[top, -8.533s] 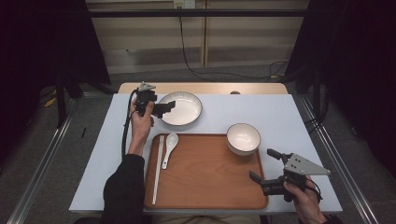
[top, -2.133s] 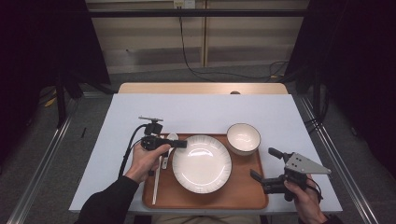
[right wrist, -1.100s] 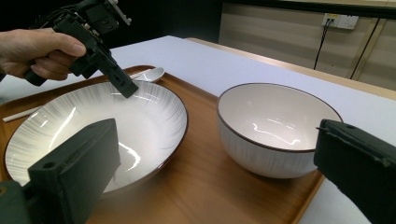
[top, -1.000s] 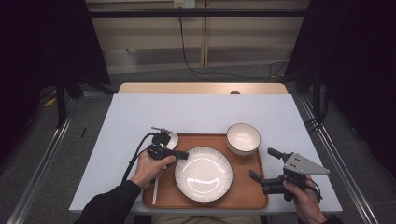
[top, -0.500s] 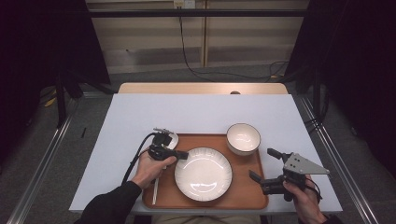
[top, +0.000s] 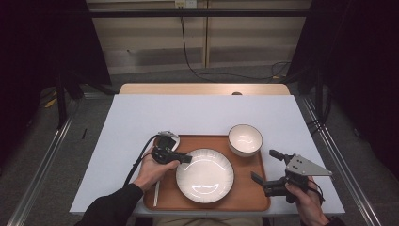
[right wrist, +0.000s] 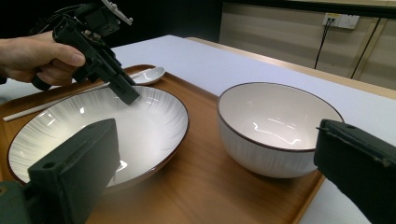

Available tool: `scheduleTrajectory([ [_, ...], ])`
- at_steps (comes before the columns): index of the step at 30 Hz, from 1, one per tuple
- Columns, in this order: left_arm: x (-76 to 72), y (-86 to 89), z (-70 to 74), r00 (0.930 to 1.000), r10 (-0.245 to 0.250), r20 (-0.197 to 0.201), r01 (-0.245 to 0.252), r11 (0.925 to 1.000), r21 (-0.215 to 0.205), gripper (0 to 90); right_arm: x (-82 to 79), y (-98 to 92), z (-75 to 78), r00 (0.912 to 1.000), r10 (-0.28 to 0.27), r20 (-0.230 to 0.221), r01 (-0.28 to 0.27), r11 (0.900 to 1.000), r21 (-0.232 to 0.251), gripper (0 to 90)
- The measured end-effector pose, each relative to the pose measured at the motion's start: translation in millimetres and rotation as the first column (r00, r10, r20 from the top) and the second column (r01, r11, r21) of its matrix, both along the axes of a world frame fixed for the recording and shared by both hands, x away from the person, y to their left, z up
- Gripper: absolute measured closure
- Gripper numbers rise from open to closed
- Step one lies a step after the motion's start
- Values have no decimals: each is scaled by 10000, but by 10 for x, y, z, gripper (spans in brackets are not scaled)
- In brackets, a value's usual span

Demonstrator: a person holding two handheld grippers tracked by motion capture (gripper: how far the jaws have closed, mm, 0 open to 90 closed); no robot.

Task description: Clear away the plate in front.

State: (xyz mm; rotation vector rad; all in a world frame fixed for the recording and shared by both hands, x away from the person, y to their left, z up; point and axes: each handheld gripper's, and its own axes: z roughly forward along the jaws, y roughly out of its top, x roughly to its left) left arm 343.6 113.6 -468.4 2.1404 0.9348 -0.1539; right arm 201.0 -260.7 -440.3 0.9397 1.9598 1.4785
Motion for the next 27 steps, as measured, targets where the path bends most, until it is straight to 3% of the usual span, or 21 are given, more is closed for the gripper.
scheduleTrajectory([
  [1, -10, -15, 12, 9998, -14, 188, 12, 9999, 104, 668, -1, 1, 0, 10000, 10, -3, -10, 10000, 29, 0],
  [2, -8, -17, 22, 9998, -22, 179, 24, 9999, -112, 623, -3, 2, 2, 10000, -7, -8, 7, 10000, 42, 0],
  [4, -19, -25, 47, 9981, 1, 613, -18, 9996, 277, 516, 0, 0, 0, 10000, 30, 7, -30, 10000, 30, 0],
  [6, -11, -20, 58, 9987, 88, 508, -109, 9990, 422, 369, -1, 1, 1, 10000, 3, -7, -3, 10000, 36, 0],
  [9, -33, -34, 77, 9969, 14, 788, -53, 9988, 493, 349, -4, 3, 1, 10000, 6, -15, -6, 10000, 33, 0],
  [11, -54, -47, 102, 9938, 104, 1110, -190, 9969, 765, 231, -6, 2, 1, 10000, -32, -44, 32, 10000, 64, 0],
  [13, -76, -36, 147, 9881, 281, 1509, -358, 9982, 485, 116, -1, -1, -2, 10000, 21, -13, -21, 10000, 34, 0],
  [15, -85, -7, 189, 9832, 453, 1767, -497, 9986, 202, 92, 3, 3, -3, 10000, -45, -19, 45, 10000, 44, 0],
  [16, -87, -1, 203, 9812, 533, 1854, -565, 9983, 121, 28, 2, 5, -3, 10000, -65, -48, 65, 10000, 41, 0],
  [18, -110, 10, 233, 9655, 870, 2454, -953, 9952, 220, 46, -1, 2, -2, 10000, -32, -56, 32, 10000, 34, 0],
  [20, -142, 26, 265, 9543, 767, 2889, -969, 9937, 562, 56, -1, -1, -3, 10000, -35, -36, 35, 10000, 32, 0],
  [21, -159, 46, 272, 9517, 531, 3023, -737, 9956, 572, 52, -1, -1, -2, 10000, -51, -41, 52, 10000, 62, 0],
  [24, -208, 83, 314, 9479, 890, 3059, -1093, 9928, 498, 52, -6, -8, 0, 9999, -113, -35, 114, 9999, 65, 0],
  [25, -240, 103, 334, 9304, 1018, 3521, -1341, 9886, 686, 51, -8, -11, 1, 9999, -116, -54, 116, 9999, 70, 0],
  [27, -261, 147, 346, 9120, 1253, 3906, -1607, 9852, 593, 43, -7, -17, 3, 9999, -125, -2, 125, 9998, 121, 0],
])
